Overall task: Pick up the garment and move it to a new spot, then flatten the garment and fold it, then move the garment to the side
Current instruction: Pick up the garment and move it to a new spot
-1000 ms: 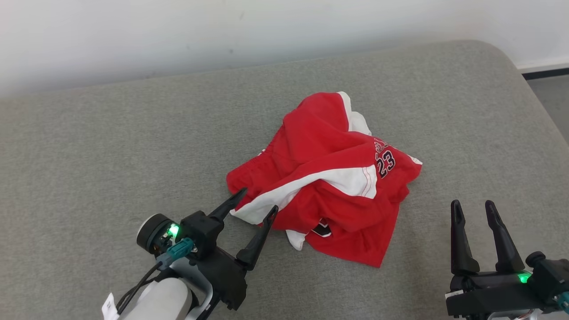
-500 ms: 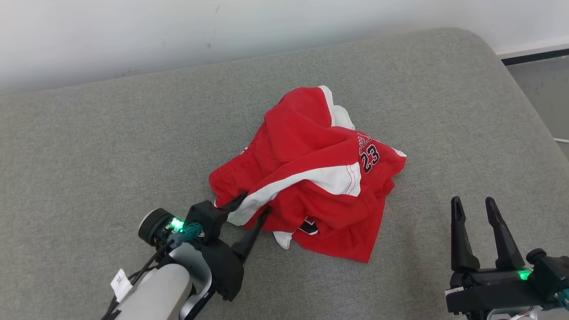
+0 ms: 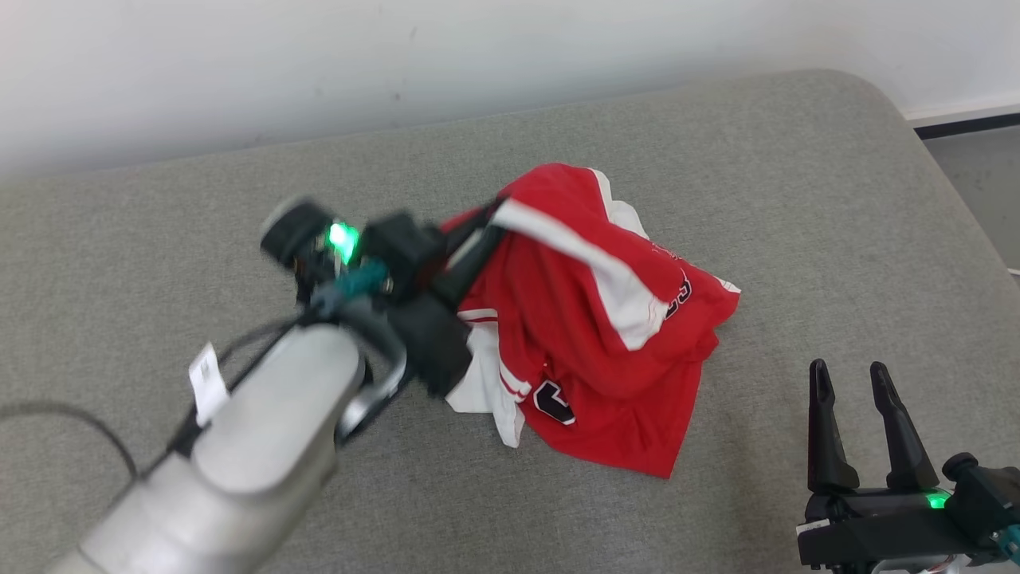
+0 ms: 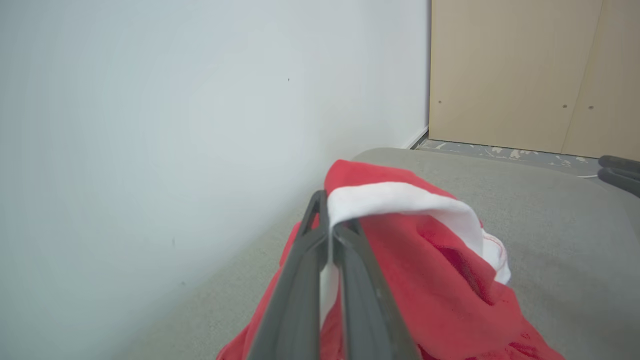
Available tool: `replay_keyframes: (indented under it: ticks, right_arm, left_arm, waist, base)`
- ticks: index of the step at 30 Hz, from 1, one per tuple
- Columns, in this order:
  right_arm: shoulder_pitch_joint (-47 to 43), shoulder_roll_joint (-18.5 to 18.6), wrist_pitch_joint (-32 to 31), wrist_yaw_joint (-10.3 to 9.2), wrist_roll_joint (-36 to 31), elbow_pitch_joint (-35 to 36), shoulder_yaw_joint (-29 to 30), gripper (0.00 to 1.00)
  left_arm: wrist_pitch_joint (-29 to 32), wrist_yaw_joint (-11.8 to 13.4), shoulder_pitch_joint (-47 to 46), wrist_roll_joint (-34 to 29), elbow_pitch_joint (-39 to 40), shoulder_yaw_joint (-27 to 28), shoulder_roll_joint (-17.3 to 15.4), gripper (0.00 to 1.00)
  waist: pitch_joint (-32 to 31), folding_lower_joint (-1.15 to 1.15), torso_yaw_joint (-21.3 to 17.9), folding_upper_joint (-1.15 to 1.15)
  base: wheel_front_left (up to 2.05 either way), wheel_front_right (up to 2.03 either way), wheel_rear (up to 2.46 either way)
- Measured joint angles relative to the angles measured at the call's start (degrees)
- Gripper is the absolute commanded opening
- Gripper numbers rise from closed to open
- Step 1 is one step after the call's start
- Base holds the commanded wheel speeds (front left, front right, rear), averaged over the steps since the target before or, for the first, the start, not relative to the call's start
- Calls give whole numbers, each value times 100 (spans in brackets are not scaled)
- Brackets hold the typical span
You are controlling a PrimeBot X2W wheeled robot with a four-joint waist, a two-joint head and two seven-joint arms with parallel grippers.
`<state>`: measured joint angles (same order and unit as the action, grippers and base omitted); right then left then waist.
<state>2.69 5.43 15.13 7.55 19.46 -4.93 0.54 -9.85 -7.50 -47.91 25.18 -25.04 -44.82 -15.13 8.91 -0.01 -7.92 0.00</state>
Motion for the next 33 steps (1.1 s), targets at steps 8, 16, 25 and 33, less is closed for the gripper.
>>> replay_keyframes:
  ticks: [8,16,25,33]
  right_arm:
    - [56,-77,0,0,13,-43,34,100]
    - [62,-141,0,0,58,-160,108,100]
    - [68,-197,0,0,80,-222,74,100]
    - [75,-123,0,0,49,-153,131,100]
  left_arm:
    - [287,-1,-1979,350,236,-268,26,0]
    - [132,-1,-3893,730,-297,-223,314,0]
    - [-185,-1,-4498,912,-898,-303,390,0]
    - [-349,-1,-4442,959,-1136,-342,202,0]
  waist:
    - [10,0,-171,0]
    - [61,1,-433,0]
    - [45,0,-442,0]
    - [45,0,-127,0]
  base:
    - [0,0,0]
    - [0,0,0]
    - [0,0,0]
    - [0,0,0]
